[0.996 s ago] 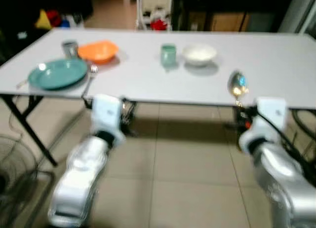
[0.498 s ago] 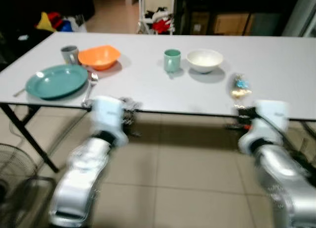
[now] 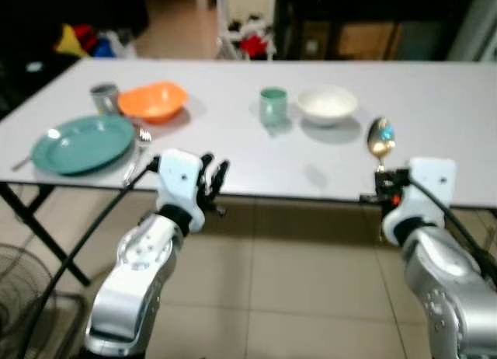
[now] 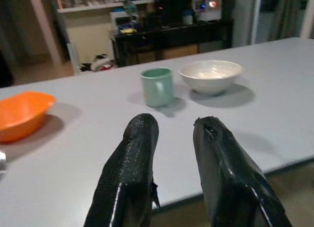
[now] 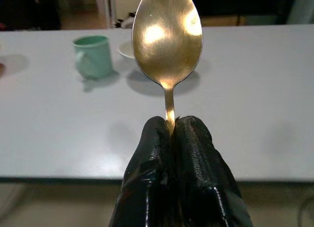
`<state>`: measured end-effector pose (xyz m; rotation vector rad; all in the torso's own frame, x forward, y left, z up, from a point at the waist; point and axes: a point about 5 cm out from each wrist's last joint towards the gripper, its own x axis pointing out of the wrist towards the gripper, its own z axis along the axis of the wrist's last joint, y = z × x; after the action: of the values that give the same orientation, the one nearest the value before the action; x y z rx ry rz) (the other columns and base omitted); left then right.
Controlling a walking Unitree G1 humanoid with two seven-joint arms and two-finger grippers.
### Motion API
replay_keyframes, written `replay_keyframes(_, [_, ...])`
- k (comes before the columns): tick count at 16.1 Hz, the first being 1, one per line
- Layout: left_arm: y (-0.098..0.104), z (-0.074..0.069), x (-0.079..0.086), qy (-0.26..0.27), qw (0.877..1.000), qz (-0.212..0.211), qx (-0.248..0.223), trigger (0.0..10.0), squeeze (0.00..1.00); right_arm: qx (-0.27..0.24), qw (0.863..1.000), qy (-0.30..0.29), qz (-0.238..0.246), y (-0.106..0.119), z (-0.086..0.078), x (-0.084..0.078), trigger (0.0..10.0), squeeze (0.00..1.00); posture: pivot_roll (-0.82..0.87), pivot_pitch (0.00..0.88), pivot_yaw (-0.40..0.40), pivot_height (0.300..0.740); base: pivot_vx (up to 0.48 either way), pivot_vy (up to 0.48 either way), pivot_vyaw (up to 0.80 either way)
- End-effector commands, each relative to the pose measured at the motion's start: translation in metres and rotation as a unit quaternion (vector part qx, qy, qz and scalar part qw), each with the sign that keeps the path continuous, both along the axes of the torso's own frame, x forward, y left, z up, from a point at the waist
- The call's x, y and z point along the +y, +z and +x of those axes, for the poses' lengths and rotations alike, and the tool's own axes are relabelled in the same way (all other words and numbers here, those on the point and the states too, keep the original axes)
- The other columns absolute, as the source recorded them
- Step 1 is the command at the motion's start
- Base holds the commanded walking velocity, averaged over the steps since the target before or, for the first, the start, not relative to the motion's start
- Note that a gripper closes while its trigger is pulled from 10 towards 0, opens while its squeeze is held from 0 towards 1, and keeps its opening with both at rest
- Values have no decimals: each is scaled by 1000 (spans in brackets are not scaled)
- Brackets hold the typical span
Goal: Setting the table
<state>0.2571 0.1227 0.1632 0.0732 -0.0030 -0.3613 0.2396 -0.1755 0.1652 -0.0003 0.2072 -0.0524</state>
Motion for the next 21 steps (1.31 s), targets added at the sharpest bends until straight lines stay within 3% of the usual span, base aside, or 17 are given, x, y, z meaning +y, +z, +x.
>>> replay_keyframes(1, [2, 1, 9, 16, 1000, 8, -2, 10000, 0, -5, 1000, 20, 8, 3, 3, 10, 10000, 0, 59, 0, 39, 740, 349, 0, 0])
replay_keyframes(14, [3, 2, 10, 17, 1000, 7, -3, 10000, 0, 7, 999, 42, 7, -1, 4, 15, 10000, 0, 64, 0, 38, 740, 347, 0, 0])
replay_keyframes(21, [2, 4, 10, 25, 1000, 11, -2, 10000, 0, 33, 998, 61, 1, -9, 7, 19, 10000, 0, 63, 0, 42, 740, 0, 100, -79])
